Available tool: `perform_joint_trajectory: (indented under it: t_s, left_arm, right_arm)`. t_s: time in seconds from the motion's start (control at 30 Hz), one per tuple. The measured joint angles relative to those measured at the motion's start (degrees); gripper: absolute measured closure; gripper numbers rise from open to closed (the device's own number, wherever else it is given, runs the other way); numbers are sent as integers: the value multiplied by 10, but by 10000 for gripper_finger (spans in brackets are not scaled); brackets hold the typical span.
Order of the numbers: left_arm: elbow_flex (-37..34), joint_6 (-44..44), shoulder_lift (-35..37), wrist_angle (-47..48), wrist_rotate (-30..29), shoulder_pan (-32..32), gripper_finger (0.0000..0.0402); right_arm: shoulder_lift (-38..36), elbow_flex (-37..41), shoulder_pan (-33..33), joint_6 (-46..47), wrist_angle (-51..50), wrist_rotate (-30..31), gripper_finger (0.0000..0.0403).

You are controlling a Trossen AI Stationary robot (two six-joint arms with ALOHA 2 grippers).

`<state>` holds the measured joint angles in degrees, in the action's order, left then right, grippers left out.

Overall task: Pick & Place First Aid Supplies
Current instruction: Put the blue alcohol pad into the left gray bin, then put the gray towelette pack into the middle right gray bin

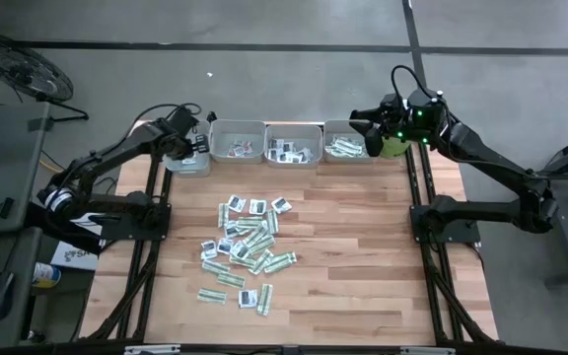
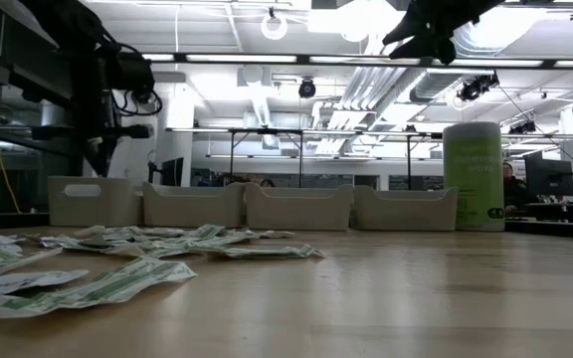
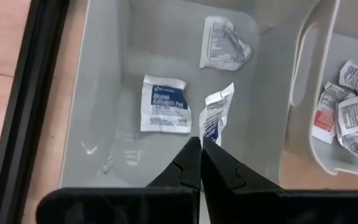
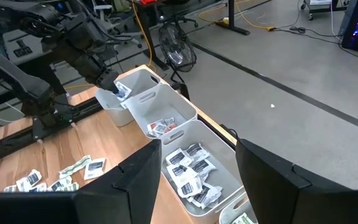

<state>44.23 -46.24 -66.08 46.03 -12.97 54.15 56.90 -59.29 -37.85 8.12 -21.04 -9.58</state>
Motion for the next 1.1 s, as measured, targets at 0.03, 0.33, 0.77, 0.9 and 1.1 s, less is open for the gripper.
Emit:
perform_joint_trajectory:
  t_s: [0.03, 0.33, 0.77, 0.9, 1.1]
  left_arm:
    - [0, 3, 0, 3, 5, 3, 400]
    - [0, 32, 0, 8, 27, 6, 321]
    - [0, 145, 72, -51, 97, 5, 269]
    - [1, 151, 120, -63, 117, -2, 270]
    - [1, 147, 158, -84, 122, -88, 271]
  right_arm:
    - [0, 0, 0, 0, 0, 0, 201]
    - [0, 0, 0, 0, -10, -6, 201]
    - [41, 0, 74, -36, 2, -67, 201]
    - [90, 0, 124, -28, 31, -44, 201]
    - [187, 0, 184, -44, 58, -41, 203]
